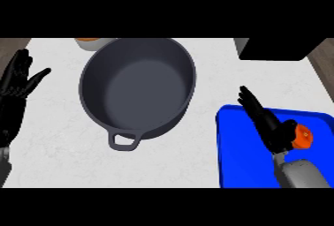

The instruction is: Pick the squash from the tray and place it in the pot

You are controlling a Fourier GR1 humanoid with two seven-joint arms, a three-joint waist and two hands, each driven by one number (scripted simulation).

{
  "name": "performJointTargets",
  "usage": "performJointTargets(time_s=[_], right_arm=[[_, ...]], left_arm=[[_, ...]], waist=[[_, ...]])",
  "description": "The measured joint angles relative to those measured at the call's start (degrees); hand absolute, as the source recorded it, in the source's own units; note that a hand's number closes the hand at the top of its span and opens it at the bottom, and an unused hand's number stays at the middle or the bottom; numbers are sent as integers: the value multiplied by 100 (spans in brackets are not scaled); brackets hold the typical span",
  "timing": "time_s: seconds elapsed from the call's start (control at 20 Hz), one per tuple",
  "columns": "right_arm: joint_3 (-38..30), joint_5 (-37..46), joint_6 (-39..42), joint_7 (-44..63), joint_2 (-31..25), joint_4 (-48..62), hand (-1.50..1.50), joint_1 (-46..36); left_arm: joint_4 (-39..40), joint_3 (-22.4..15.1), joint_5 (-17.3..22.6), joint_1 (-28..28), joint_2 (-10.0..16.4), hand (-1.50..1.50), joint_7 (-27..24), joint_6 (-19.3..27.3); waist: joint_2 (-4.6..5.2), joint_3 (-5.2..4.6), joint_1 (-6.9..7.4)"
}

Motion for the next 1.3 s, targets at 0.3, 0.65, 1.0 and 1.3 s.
performJointTargets(time_s=[0.3, 0.65, 1.0, 1.3], right_arm=[[-1088, -369, -485, 240, -370, 141, 150, -137], [-1932, 926, -2924, 40, -795, 524, -150, 180], [-1509, 2063, -3820, 1382, -1094, -854, -150, 971], [-1333, 2467, -2792, 3430, -2318, -1503, -150, 1200]], left_arm=[[626, -75, -425, 519, 80, 0, 534, 360], [1256, -180, -429, 805, 47, 0, 1472, 545], [1548, -337, -677, 473, -136, 0, 2056, 592], [1599, -386, -790, 404, -208, 0, 2177, 610]], waist=[[40, 99, -49], [73, 103, -224], [19, 105, -132], [11, 93, -94]])
